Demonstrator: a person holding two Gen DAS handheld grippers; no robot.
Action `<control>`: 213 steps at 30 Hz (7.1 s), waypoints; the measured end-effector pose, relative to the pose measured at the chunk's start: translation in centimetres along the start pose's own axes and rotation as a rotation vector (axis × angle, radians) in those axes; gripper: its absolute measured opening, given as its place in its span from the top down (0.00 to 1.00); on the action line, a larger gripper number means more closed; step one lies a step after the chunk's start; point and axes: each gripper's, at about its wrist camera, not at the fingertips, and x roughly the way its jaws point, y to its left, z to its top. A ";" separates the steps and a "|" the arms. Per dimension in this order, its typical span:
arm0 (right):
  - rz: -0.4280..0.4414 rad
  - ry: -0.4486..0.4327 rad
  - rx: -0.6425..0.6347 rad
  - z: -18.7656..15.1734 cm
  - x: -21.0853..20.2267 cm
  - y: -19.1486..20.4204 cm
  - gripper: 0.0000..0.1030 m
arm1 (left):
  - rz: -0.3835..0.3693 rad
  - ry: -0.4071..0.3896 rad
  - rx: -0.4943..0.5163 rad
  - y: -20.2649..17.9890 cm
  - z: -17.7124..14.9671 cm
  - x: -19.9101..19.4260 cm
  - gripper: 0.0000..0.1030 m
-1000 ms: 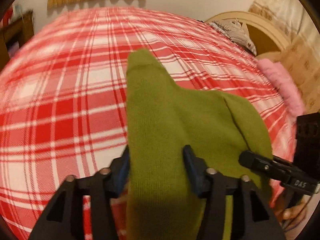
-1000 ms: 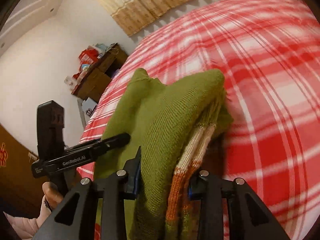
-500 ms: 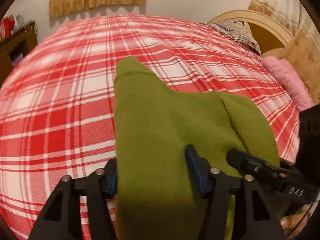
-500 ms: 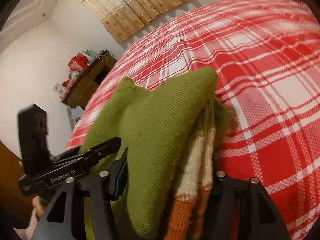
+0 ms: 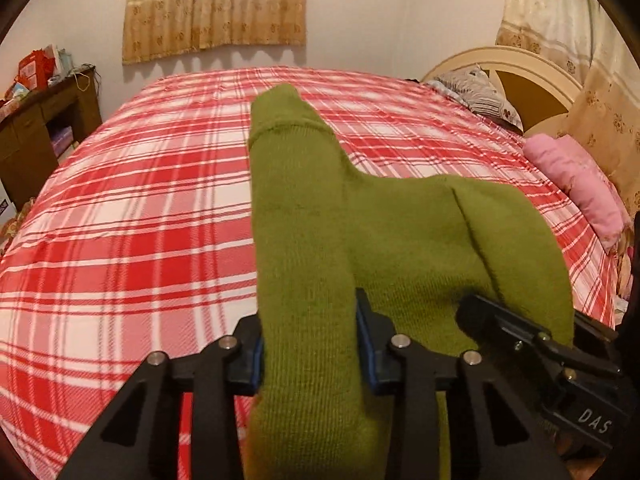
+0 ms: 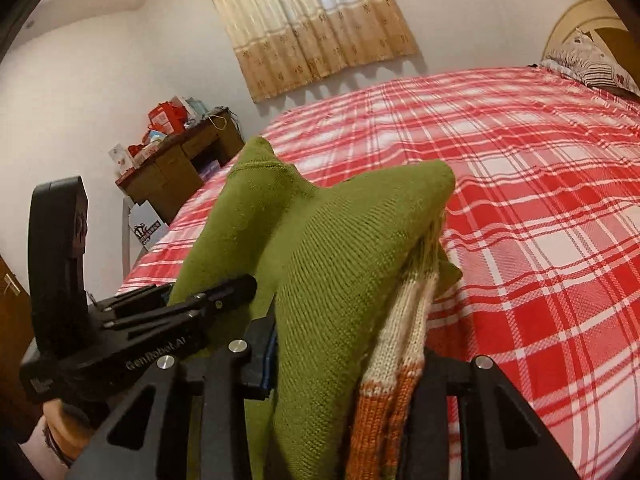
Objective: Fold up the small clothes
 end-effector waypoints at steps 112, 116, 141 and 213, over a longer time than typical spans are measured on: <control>0.240 0.200 -0.378 1.7 27.1 30.6 0.43 | 0.483 0.005 -0.552 37.8 -6.2 -5.1 0.16; 0.164 0.106 -0.464 0.3 21.5 30.6 0.43 | 0.316 0.070 -0.680 40.5 -6.8 -6.3 0.14; 0.196 0.243 -0.379 -9.2 17.7 28.3 0.43 | 0.713 0.064 -0.316 28.1 -14.6 -13.0 0.14; 0.043 -0.380 -0.259 -8.0 -14.9 29.9 0.17 | 0.734 -0.417 -0.195 11.7 -14.2 -30.8 0.00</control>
